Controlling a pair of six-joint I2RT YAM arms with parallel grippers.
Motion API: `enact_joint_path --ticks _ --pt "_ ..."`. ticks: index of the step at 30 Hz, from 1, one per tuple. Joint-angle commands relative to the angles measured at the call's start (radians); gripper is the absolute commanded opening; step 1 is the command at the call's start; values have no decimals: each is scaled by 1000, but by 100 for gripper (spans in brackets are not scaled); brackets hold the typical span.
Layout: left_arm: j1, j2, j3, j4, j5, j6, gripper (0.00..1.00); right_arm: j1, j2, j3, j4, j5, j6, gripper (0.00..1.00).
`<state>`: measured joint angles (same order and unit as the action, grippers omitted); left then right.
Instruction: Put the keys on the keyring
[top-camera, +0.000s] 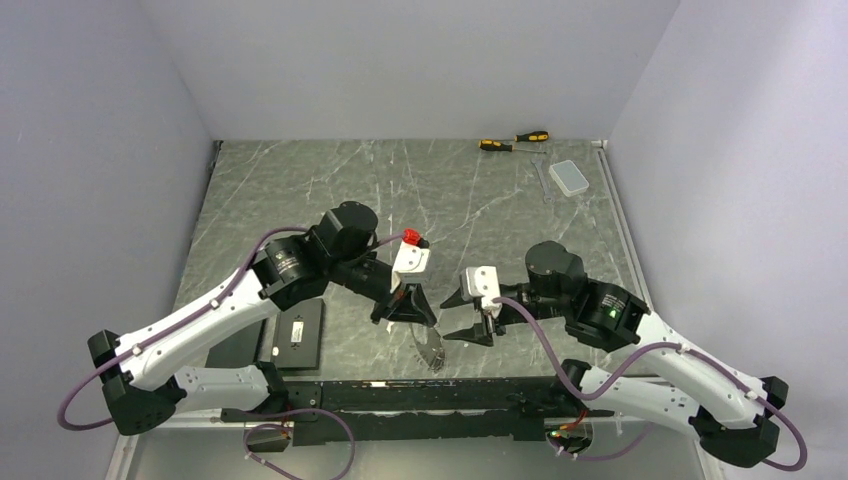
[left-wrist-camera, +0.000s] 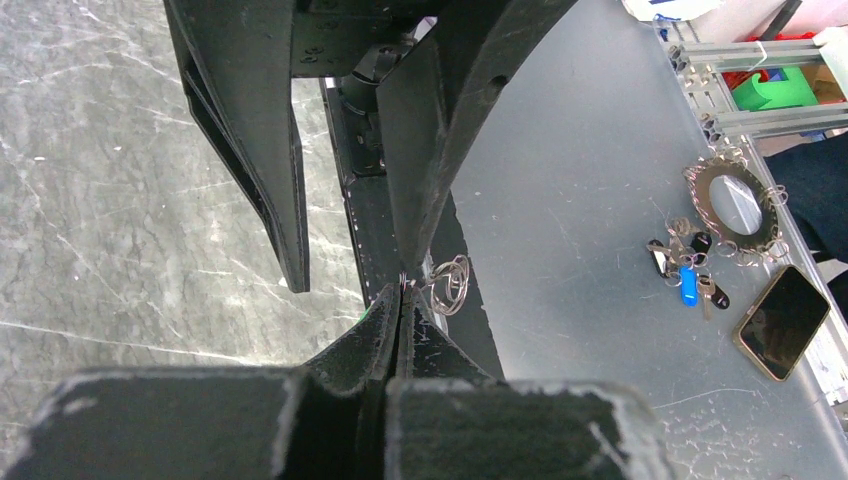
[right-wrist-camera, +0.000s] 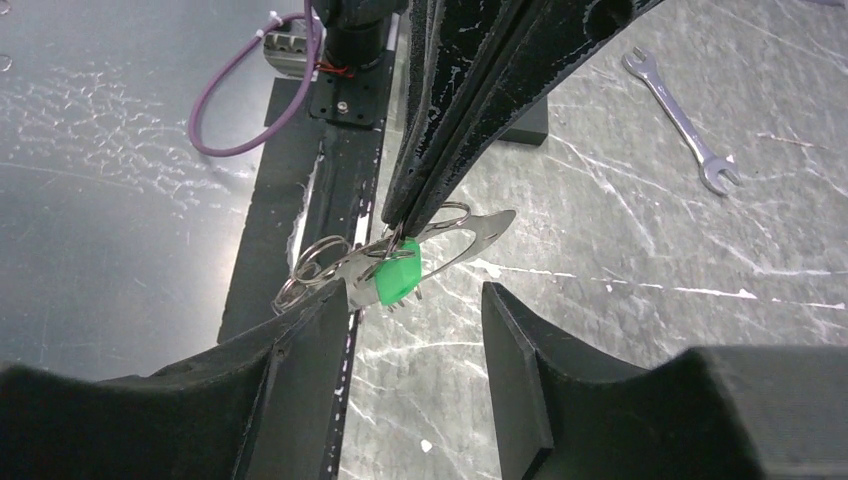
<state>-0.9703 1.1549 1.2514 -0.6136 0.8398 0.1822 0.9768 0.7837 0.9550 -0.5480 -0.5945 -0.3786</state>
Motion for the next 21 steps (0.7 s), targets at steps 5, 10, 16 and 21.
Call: enact_joint_path --ticks 5,10,16,21 --pt "-2 -41 -33 141 -113 -55 0 -1 -92 -107 202 207 196 56" --pt "-2 -82 -114 268 -122 -116 0 -2 -256 -279 414 401 388 54" --pt "-2 -115 -165 323 -172 -143 0 -1 -373 -380 505 437 474 43" --pt "-2 -127 -204 410 -184 -176 0 -1 -375 -425 557 413 507 38"
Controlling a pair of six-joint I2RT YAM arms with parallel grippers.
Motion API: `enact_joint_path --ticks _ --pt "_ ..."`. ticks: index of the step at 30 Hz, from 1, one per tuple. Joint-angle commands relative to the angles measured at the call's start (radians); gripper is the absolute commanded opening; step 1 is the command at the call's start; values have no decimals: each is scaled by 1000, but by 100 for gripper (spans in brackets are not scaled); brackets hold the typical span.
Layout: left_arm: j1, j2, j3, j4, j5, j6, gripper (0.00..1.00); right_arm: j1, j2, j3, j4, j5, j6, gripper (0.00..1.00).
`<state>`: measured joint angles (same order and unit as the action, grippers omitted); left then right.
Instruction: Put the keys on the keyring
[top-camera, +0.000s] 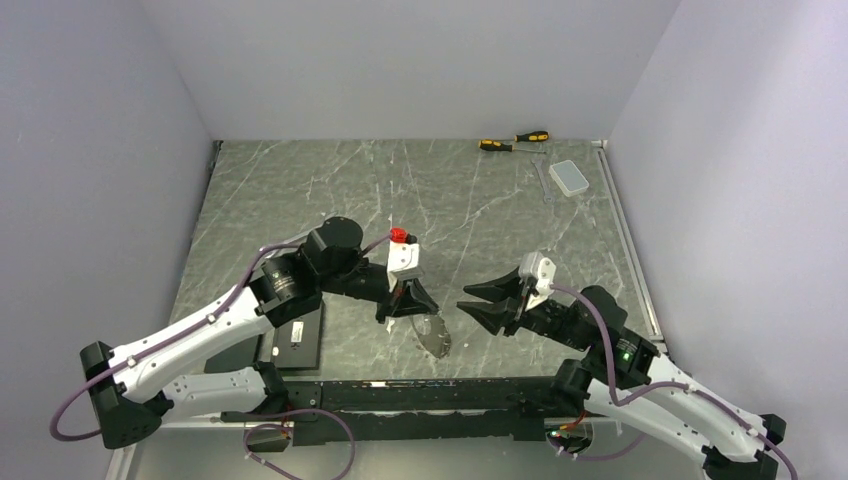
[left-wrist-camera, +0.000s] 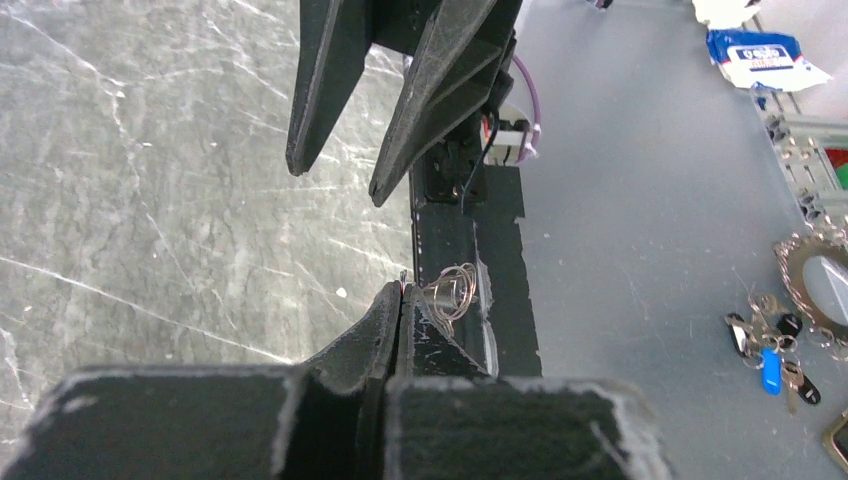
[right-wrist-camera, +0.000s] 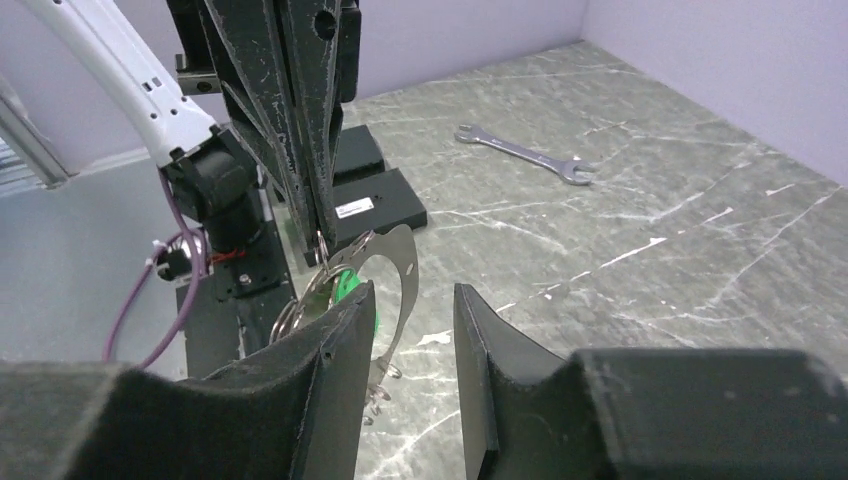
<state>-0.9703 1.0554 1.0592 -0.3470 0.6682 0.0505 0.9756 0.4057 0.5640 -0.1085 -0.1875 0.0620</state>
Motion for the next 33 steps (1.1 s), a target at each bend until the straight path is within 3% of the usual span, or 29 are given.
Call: enact_joint_path --ticks 1,6,11,19,22,29,33 --pt "-2 -24 -14 152 -10 -44 0 0 21 -34 133 -23 69 38" --pt "-2 -1 6 148 95 -66 0 1 123 0 130 -169 10 46" --pt "-2 54 91 18 233 8 0 2 155 58 49 -268 -163 57" --pt "-3 87 159 -98 269 62 0 1 168 146 -74 -410 -275 59" --pt "-2 89 170 -131 224 86 0 0 168 175 -139 -361 -299 59" --pt "-2 82 123 -92 112 66 0 1 146 163 -236 -19 -233 58" --pt "-1 43 75 -30 89 53 0 0 79 113 -213 -86 -174 58"
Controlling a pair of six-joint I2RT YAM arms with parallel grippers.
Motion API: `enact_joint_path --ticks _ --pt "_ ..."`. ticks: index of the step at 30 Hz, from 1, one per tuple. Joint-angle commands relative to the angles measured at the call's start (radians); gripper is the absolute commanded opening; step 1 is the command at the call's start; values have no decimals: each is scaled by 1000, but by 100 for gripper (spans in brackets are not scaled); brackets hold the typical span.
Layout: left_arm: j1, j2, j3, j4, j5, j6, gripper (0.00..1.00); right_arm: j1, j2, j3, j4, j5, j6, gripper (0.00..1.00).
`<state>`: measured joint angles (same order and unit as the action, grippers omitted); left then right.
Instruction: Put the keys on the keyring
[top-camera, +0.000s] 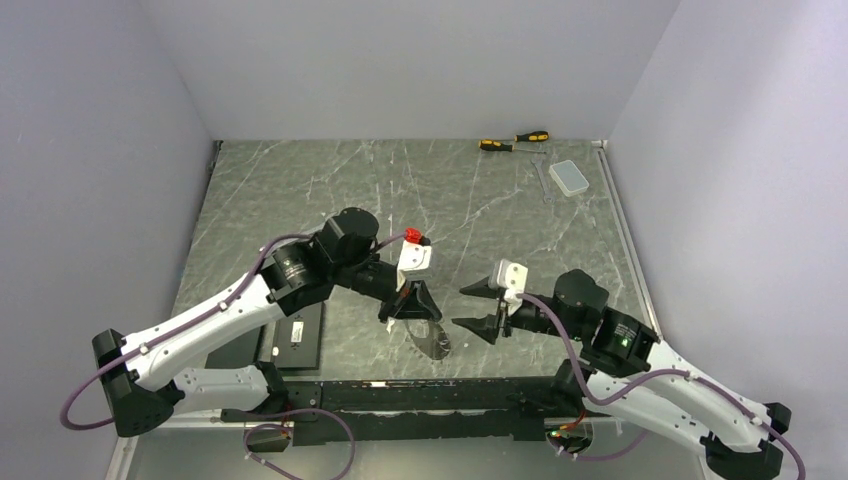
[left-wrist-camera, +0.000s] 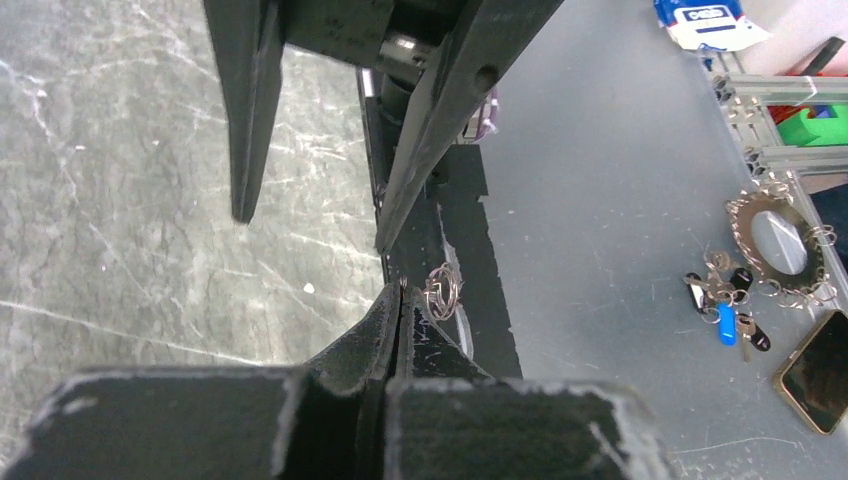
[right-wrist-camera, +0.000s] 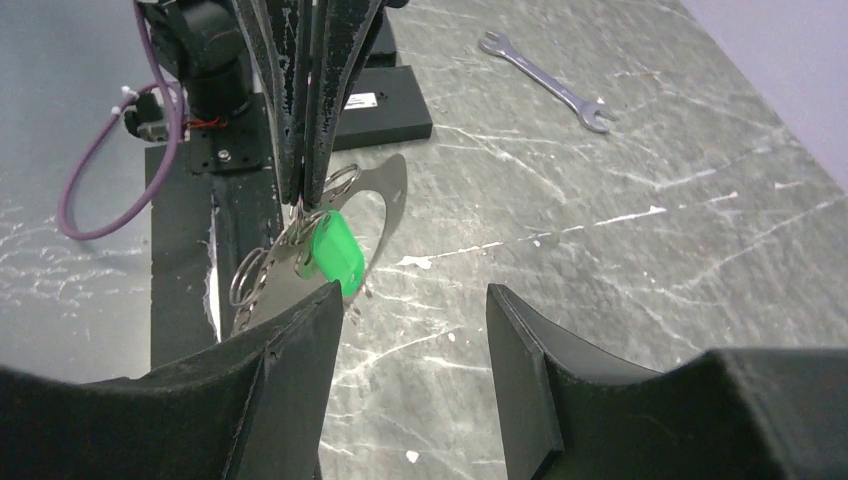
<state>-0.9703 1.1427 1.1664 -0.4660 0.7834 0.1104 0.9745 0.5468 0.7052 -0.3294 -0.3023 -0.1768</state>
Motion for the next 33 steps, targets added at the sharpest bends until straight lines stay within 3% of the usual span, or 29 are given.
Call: enact_joint_path --ticks 1,9,24,30,33 --pt "1 -49 -40 100 -17 -9 0 3 -81 -46 18 6 68 58" --pt "3 -38 -18 97 35 -10 0 3 2 -84 68 -81 26 59" --pt "10 -37 -33 157 -7 -15 0 4 68 -92 263 -308 128 60" --pt "17 -36 -31 189 3 -24 0 3 81 -104 267 -238 126 59" --pt "19 -31 -20 191 13 -29 0 4 87 -111 267 -197 116 53"
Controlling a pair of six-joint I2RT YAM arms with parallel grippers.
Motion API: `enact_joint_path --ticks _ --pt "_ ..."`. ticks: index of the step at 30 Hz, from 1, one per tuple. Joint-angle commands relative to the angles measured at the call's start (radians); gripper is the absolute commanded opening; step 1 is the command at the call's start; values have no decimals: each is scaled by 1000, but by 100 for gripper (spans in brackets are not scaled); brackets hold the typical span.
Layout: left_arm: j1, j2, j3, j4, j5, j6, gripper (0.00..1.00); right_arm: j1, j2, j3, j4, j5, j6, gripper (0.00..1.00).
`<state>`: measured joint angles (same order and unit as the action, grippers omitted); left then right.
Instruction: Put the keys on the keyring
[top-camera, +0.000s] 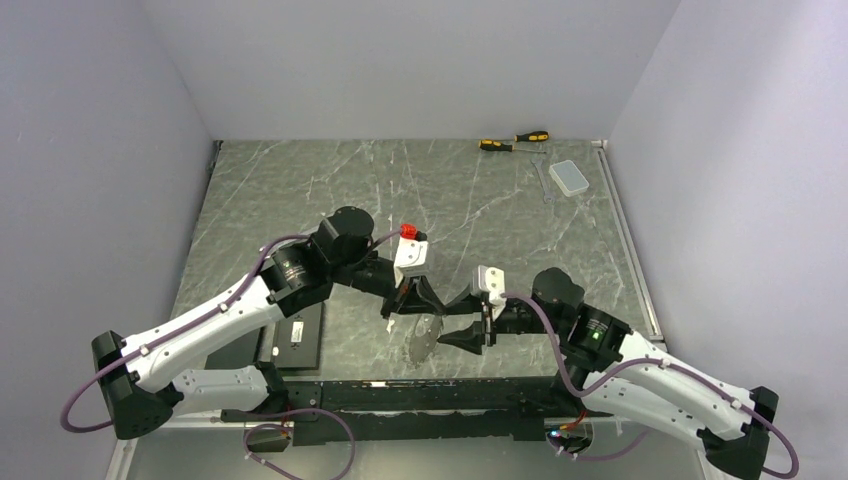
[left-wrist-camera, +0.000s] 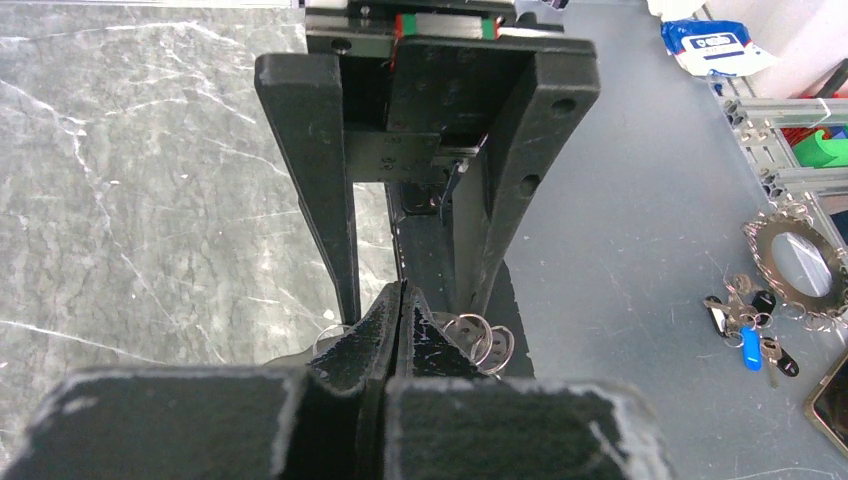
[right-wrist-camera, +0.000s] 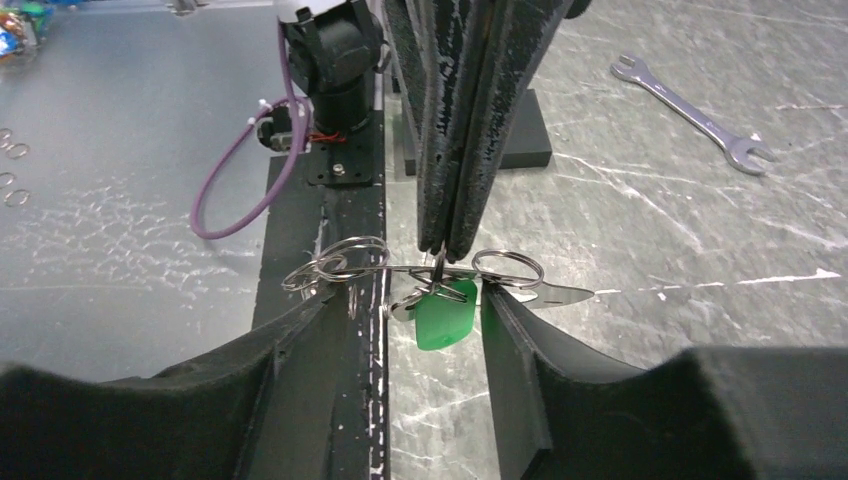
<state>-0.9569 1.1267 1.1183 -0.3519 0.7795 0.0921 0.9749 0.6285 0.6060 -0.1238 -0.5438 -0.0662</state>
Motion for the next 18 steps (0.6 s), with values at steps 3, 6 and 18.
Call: enact_joint_path --ticks 3,6,18 --pt "5 -16 34 83 29 -17 0 3 7 -20 69 58 -1 43" --pt "6 -19 37 84 33 -18 0 4 3 -22 83 73 -5 32" --pt "7 -28 37 75 24 -24 0 3 -37 24 -1 180 -43 0"
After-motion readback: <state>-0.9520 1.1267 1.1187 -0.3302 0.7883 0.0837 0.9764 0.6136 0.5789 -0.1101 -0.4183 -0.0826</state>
